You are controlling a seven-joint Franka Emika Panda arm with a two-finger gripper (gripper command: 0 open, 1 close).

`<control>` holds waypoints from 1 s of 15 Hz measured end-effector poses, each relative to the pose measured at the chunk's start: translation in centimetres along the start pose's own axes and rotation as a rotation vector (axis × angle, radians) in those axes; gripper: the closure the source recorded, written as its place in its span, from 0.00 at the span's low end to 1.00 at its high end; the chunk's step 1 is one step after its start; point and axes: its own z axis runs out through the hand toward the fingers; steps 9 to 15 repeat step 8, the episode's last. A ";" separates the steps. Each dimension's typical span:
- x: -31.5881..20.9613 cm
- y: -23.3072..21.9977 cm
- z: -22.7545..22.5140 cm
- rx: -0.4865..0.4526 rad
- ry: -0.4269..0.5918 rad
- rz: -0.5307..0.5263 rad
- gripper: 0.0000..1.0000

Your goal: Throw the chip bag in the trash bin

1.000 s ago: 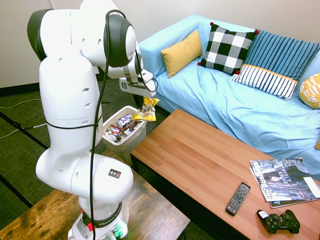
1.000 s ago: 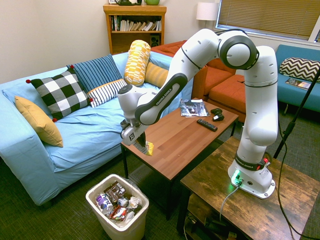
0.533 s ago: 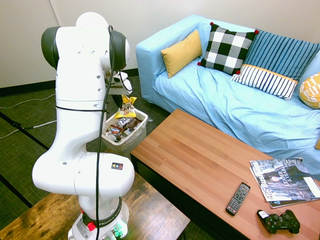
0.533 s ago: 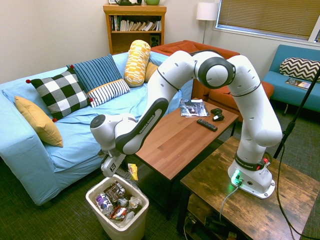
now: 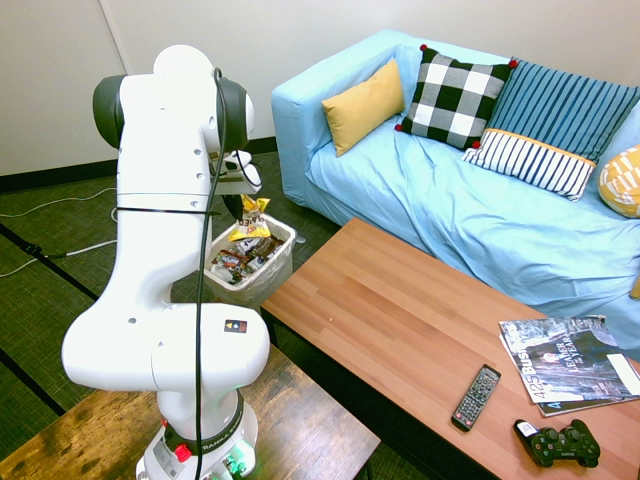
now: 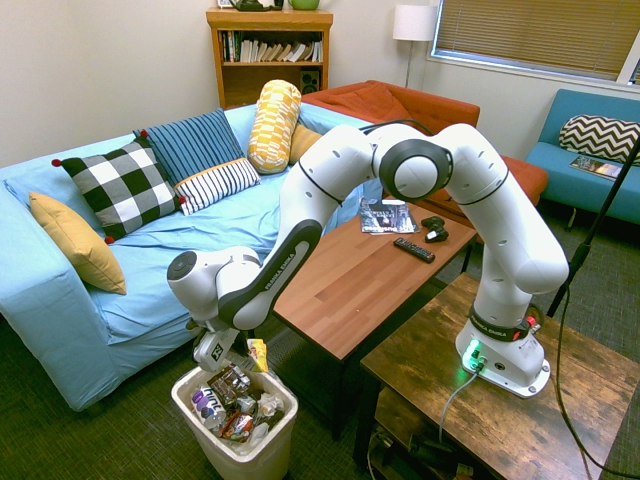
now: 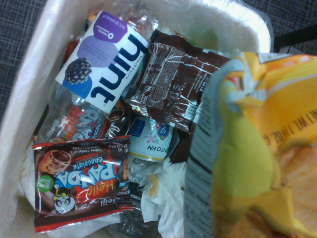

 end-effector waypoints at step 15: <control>-0.2 -0.1 0.2 -0.004 -0.002 -0.002 0.00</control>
